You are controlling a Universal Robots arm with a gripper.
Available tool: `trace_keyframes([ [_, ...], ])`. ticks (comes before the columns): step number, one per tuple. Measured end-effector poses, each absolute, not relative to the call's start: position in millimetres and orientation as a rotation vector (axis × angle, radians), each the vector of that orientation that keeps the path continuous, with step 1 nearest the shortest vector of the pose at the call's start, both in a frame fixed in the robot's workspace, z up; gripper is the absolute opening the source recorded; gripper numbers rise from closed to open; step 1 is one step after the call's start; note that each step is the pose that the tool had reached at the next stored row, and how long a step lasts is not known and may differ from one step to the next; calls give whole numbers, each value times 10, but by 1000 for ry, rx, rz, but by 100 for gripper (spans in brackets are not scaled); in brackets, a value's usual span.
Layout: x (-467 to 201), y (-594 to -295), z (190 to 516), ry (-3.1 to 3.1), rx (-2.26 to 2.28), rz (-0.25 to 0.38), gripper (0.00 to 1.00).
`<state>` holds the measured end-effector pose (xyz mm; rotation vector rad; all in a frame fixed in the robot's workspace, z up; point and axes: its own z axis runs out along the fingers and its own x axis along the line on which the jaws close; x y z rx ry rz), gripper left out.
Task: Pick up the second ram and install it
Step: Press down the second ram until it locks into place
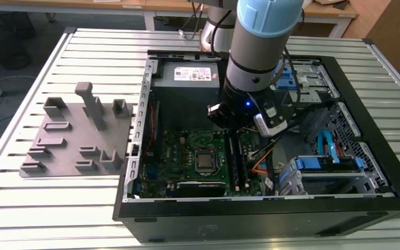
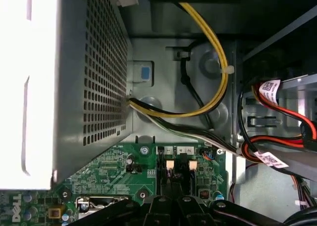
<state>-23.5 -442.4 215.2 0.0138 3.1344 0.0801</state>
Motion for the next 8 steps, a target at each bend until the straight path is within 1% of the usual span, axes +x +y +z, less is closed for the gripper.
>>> trace_keyframes([
  [4, -235, -4423, 2263, 3134, 14, 81, 11],
  [8, -236, -4482, 2281, 3134, 14, 77, 11],
])
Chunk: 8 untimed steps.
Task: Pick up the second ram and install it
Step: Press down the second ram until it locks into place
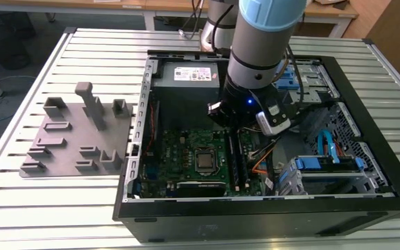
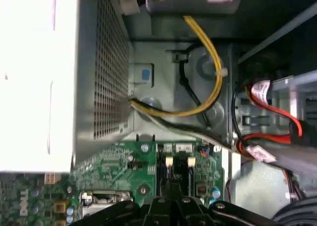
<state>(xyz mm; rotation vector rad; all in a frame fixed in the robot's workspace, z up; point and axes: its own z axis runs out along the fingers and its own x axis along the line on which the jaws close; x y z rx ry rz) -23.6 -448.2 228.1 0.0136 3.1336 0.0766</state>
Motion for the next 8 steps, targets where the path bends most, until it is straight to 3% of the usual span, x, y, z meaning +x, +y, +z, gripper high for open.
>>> trace_keyframes([
  [8, -236, -4739, 2269, 3135, 14, 42, 11],
])
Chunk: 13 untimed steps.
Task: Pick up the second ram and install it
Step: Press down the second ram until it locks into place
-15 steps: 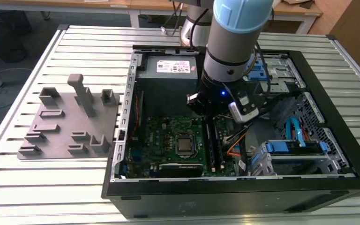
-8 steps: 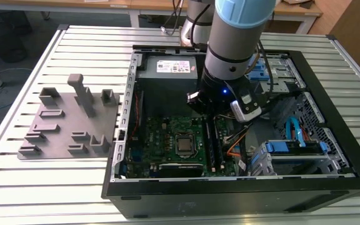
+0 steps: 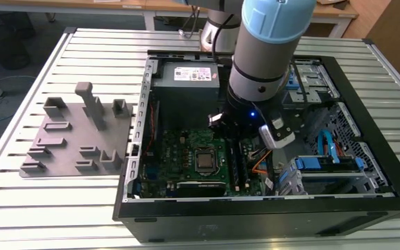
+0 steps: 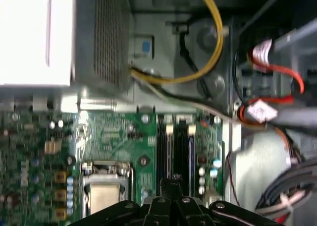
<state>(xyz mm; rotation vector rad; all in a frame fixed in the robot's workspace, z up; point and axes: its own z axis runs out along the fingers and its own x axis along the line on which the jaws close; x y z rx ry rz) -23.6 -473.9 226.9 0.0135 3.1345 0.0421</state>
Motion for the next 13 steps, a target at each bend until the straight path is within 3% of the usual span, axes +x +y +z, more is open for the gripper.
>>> trace_keyframes([
  [3, -236, -4834, 2257, 3136, 13, 29, 11],
  [4, -236, -4999, 2238, 3137, 13, -3, 11],
  [13, -237, -5057, 2164, 3138, 13, -12, 11],
])
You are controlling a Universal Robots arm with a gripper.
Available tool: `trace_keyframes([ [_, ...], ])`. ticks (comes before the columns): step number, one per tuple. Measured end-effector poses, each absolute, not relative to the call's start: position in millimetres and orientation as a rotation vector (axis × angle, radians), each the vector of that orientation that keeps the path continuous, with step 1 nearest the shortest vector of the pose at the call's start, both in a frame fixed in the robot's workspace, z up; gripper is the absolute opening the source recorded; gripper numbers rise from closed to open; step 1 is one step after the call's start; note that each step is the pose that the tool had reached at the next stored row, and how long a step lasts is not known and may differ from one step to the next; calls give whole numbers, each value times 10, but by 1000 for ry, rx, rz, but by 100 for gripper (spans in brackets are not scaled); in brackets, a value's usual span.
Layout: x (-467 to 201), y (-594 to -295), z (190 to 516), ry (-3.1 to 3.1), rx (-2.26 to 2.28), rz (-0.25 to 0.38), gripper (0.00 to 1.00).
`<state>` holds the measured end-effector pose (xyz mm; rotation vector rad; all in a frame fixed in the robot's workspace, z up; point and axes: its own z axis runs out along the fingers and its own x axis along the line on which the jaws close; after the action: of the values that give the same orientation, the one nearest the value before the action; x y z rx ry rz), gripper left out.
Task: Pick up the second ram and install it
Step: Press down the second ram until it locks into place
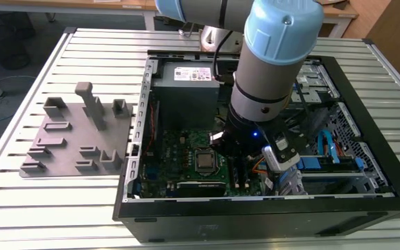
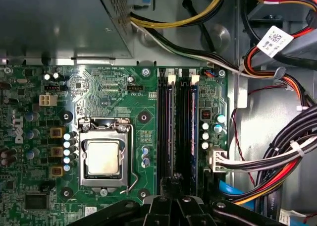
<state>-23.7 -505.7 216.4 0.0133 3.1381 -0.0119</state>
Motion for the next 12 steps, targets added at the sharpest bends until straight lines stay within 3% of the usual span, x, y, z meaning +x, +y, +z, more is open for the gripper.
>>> trace_keyframes([
  [12, -236, -5005, 2413, 3137, 12, -11, 11],
])
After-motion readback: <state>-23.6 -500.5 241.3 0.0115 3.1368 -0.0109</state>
